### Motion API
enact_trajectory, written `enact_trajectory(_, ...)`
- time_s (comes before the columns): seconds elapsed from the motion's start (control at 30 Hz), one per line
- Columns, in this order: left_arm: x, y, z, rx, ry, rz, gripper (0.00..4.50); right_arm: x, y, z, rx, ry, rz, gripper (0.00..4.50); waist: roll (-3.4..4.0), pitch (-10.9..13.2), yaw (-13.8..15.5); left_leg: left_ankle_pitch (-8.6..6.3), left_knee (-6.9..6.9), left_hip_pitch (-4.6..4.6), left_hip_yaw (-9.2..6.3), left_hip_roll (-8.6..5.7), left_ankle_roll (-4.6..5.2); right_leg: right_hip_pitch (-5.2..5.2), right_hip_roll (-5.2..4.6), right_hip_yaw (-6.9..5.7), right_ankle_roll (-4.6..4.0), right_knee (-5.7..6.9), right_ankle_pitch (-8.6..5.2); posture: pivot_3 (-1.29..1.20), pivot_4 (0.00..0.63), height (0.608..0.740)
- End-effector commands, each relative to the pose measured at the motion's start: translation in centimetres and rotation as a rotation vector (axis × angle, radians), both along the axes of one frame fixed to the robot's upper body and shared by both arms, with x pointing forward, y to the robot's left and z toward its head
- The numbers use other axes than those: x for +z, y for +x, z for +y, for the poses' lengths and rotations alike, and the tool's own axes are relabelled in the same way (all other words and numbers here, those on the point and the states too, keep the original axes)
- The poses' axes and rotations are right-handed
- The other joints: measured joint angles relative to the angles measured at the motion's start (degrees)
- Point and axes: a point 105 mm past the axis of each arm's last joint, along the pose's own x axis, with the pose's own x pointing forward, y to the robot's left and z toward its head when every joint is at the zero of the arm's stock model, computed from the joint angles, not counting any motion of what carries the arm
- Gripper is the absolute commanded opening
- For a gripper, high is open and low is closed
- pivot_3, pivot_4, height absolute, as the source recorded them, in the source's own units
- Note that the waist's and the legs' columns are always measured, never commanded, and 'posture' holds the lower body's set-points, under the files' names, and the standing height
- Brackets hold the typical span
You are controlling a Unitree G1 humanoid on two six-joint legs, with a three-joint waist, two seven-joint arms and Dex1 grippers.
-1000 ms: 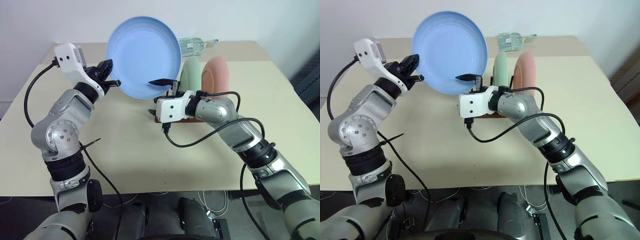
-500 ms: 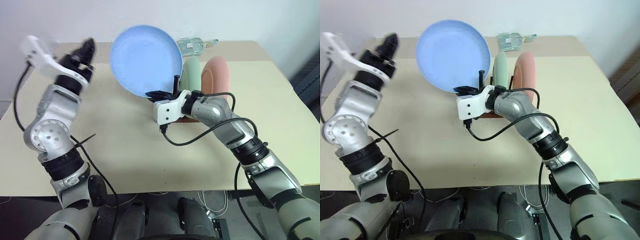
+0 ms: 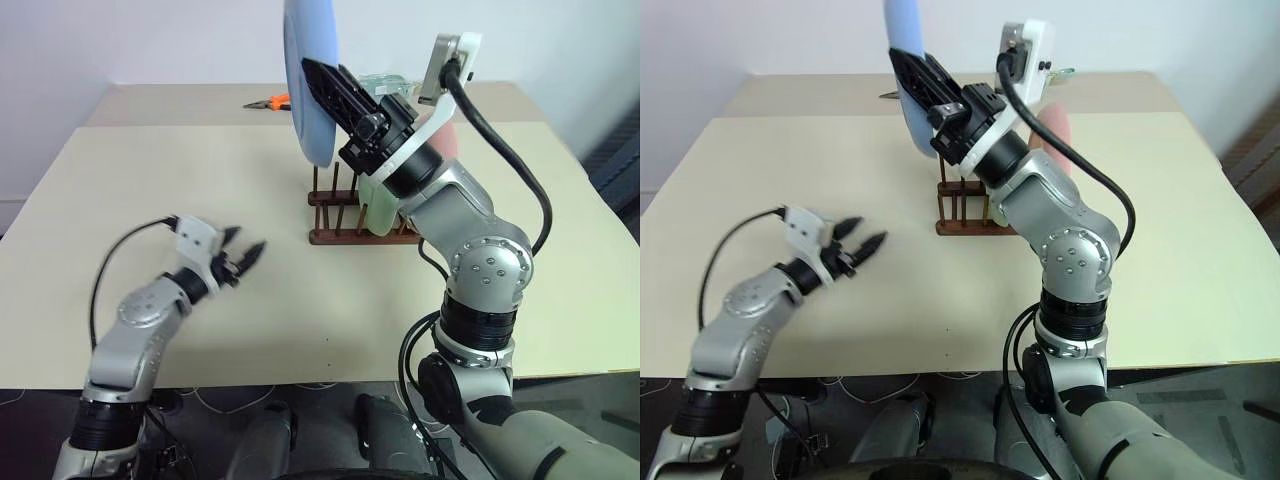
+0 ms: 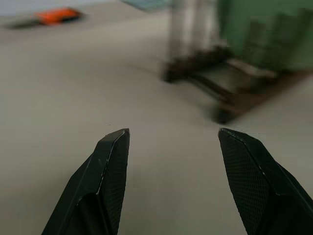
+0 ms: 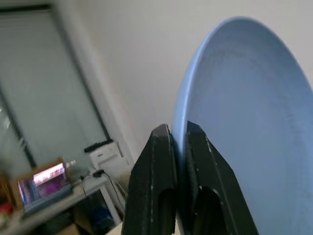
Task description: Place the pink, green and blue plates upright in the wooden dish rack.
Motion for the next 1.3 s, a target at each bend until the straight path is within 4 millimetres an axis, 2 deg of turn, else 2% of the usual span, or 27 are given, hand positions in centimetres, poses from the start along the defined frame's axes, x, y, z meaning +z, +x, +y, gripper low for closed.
enact_trajectory(0.03,1.0,-1.1,-1.3,-0.087,0.008,-0.036,2.92,-0.3,0.3,-0.3,-0.015,0.030,0.074,0.00,0.10,-0.04,-0.34,0.00,-0.02,0.01,0.08,0.05,0.00,-0.06,0.05,0.05,0.05,0.04,0.03,0.00,0.150,0.740)
enact_trajectory(0.27,0.1,-1.7,-1.6,-0.122,0.044,-0.002,2.92,-2.2,1.8,-0.4,-0.031,0.036,0.224,0.00,0.17,-0.07,-0.28,0.00,-0.01,0.05,0.36,0.24,0.00,-0.10,0.19,0.20,0.05,0.04,0.06,0.00,0.150,0.740)
enact_trajectory(0.47,0.0,-1.7,-1.8,-0.120,0.048,-0.002,2.92,-2.1,3.0,-0.3,-0.029,0.047,0.287,0.00,0.18,-0.07,-0.30,0.00,0.02,0.04,0.37,0.25,0.00,-0.09,0.20,0.20,0.05,0.04,0.06,0.00,0.150,0.740)
enact_trajectory(0.6,0.1,-1.6,-1.9,-0.123,0.052,-0.008,2.92,-2.3,4.1,-0.2,-0.058,-0.005,0.296,0.00,0.18,-0.07,-0.37,0.00,0.00,0.05,0.38,0.29,0.00,-0.09,0.25,0.20,0.04,0.04,0.07,0.00,0.150,0.740)
enact_trajectory(0.63,0.1,-1.6,-2.0,-0.124,0.053,-0.010,2.98,-2.4,4.3,-0.3,-0.073,-0.024,0.290,0.72,0.18,-0.07,-0.37,0.00,0.00,0.05,0.38,0.29,0.00,-0.09,0.26,0.20,0.04,0.03,0.07,0.00,0.150,0.740)
enact_trajectory(0.67,0.1,-1.6,-2.0,-0.124,0.054,-0.011,2.98,-2.3,4.5,-0.4,-0.094,-0.050,0.272,0.99,0.18,-0.07,-0.37,0.00,0.00,0.05,0.39,0.30,0.00,-0.09,0.26,0.20,0.04,0.03,0.07,0.00,0.150,0.740)
enact_trajectory(0.8,0.3,-1.6,-2.1,-0.122,0.054,-0.015,2.98,-0.5,4.1,-0.7,-0.177,-0.195,0.043,2.86,0.17,-0.07,-0.29,0.00,0.03,0.02,0.43,0.29,0.00,-0.09,0.26,0.21,0.04,0.01,0.07,0.00,0.150,0.740)
enact_trajectory(0.9,0.2,-1.6,-1.8,-0.108,0.062,-0.015,2.98,2.5,1.9,-1.7,-0.249,-0.349,-0.306,2.86,0.19,-0.05,-0.16,0.00,0.05,-0.01,0.44,0.28,0.01,-0.09,0.26,0.21,0.06,-0.01,0.07,0.00,0.150,0.740)
enact_trajectory(1.0,0.2,-1.4,-1.0,-0.066,0.080,-0.024,2.98,3.5,-0.5,-4.7,-0.250,-0.472,-0.525,2.86,0.15,-0.07,-0.07,-0.01,0.04,-0.01,0.45,0.29,0.01,-0.07,0.26,0.20,0.08,-0.08,0.06,0.00,0.150,0.740)
enact_trajectory(1.07,0.2,-1.0,-0.1,-0.028,0.096,-0.034,2.98,2.8,-1.6,-7.9,-0.230,-0.542,-0.532,2.86,0.03,-0.14,0.15,-0.02,0.04,-0.02,0.43,0.30,0.03,0.02,0.26,0.17,0.09,-0.17,0.05,0.00,0.150,0.740)
enact_trajectory(1.17,0.1,-0.5,2.9,0.062,0.130,-0.032,2.98,-1.3,-1.9,-16.0,-0.293,-0.734,-0.339,2.86,-0.12,-0.21,1.24,-0.06,0.11,-0.01,0.41,0.32,0.11,0.23,0.25,0.14,0.08,-0.35,0.04,0.00,0.150,0.740)
enact_trajectory(1.2,0.0,-0.5,3.8,0.084,0.144,-0.029,2.98,-2.8,-2.3,-18.1,-0.304,-0.778,-0.266,2.86,-0.14,-0.21,1.36,-0.09,0.13,0.00,0.43,0.32,0.15,0.27,0.23,0.14,-0.01,-0.41,-0.01,0.00,0.150,0.740)
enact_trajectory(1.3,-0.2,-0.4,6.4,0.157,0.177,-0.025,2.98,-7.8,-3.0,-21.9,-0.301,-0.884,-0.076,2.86,0.15,-0.19,1.24,-0.12,0.14,0.10,0.86,0.38,0.21,0.22,0.17,0.32,-0.09,-0.36,-0.05,0.00,0.150,0.740)
